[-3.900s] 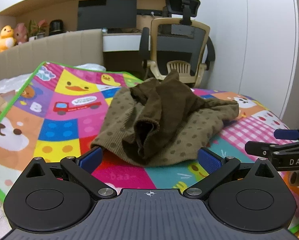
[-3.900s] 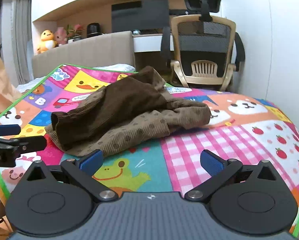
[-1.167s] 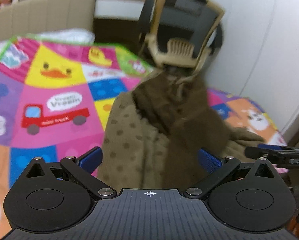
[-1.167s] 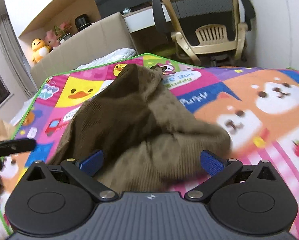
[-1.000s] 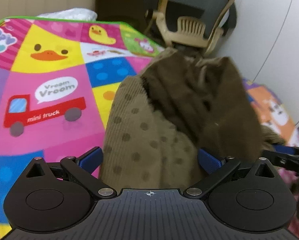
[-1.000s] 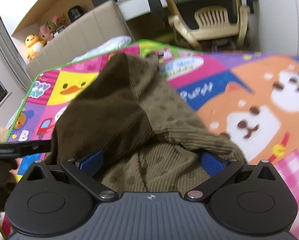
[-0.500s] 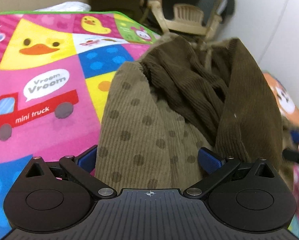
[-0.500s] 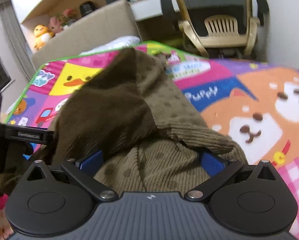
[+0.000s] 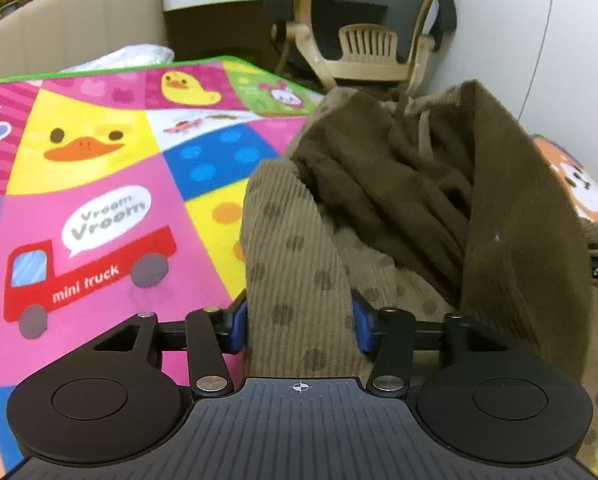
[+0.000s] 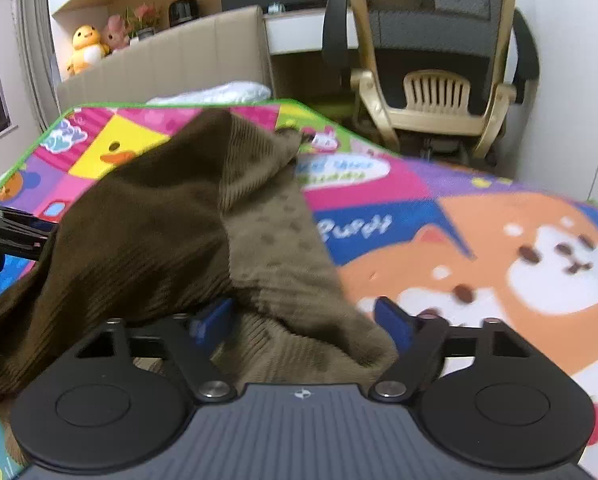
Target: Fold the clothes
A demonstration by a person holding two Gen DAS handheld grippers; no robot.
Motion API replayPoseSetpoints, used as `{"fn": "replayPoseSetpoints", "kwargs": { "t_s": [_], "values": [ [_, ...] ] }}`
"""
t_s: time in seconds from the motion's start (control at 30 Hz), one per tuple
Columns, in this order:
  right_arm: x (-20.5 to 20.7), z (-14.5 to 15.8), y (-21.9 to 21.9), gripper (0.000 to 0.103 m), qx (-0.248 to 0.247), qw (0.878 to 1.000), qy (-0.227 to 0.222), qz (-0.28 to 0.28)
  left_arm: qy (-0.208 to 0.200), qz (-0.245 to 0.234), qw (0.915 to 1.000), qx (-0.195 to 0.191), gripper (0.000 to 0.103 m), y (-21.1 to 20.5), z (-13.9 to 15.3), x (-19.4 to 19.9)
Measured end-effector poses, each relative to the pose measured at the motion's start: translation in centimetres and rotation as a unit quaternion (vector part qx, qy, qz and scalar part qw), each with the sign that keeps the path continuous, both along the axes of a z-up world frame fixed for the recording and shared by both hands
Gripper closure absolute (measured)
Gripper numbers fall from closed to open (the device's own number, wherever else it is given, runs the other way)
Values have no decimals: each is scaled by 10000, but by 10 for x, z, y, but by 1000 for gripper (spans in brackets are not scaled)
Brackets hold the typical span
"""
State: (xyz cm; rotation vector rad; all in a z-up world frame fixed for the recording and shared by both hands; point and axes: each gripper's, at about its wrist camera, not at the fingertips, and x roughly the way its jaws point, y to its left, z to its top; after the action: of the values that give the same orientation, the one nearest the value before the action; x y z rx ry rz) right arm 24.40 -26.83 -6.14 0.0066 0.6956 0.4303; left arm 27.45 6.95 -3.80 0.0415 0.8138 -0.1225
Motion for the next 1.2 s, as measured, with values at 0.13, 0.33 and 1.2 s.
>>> {"fn": "replayPoseSetpoints", "kwargs": {
  "t_s": [0.13, 0.33, 1.2],
  "values": [
    [-11, 9, 1, 82, 89, 9999, 75, 26, 72, 79, 9999, -11, 80, -4, 5, -20],
    [-74, 20, -29, 95, 37, 9998, 143, 146, 254, -258, 9993, -64, 88, -24, 12, -114],
    [-202, 20, 42, 68, 844, 9664, 1272, 2068, -793, -353, 9830, -1618, 10, -13, 84, -214]
  ]
}}
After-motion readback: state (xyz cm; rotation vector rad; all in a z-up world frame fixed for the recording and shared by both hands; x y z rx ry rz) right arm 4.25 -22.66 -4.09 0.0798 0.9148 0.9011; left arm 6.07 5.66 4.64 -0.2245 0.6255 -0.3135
